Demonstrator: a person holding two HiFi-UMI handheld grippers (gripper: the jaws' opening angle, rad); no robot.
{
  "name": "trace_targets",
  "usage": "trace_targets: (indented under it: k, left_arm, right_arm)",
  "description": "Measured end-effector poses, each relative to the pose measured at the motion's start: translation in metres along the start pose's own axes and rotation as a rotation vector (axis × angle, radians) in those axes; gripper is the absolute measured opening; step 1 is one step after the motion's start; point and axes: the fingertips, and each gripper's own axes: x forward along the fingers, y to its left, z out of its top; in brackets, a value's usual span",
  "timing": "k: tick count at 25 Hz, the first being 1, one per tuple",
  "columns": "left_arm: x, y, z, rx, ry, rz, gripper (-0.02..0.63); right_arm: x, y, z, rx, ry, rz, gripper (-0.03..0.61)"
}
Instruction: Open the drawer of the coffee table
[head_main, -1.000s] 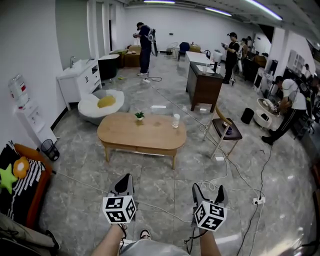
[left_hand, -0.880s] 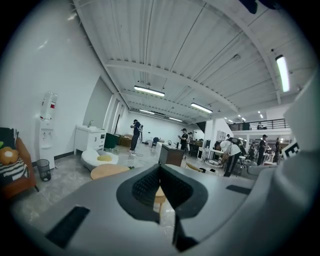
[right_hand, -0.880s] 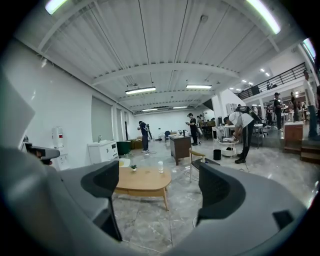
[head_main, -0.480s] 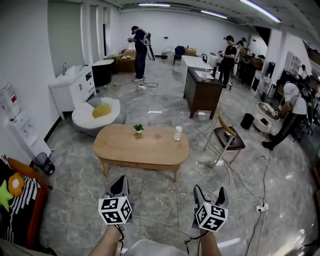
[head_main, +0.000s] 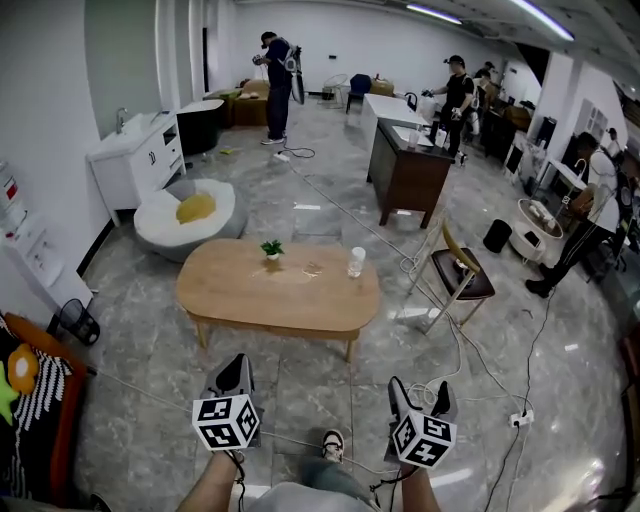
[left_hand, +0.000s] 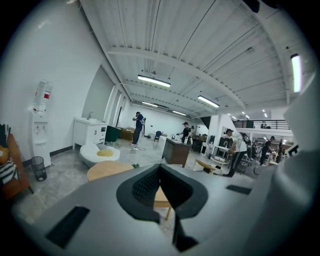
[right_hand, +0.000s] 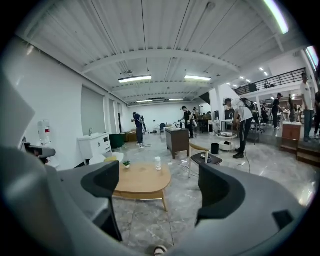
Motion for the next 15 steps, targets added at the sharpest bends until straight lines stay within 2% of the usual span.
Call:
trace_targets:
  k: [7, 12, 15]
  left_arm:
    - [0.083, 0.013, 0.016, 0.014, 0.014, 0.056, -0.009]
    - [0.155, 0.007, 0.040, 0.041, 0.009, 0.081, -0.008]
    - [0.196, 0.007, 0.051, 0.018, 0.013, 0.109, -0.008]
  right_arm:
    - [0.106, 0.010, 0.014, 0.043, 0.027, 0.064, 0.500]
    - [0.189, 0.006, 0.045, 0.047, 0.025, 0.109, 0.500]
    - [0.235, -0.002, 0.061, 0.048, 0.047, 0.126, 0.500]
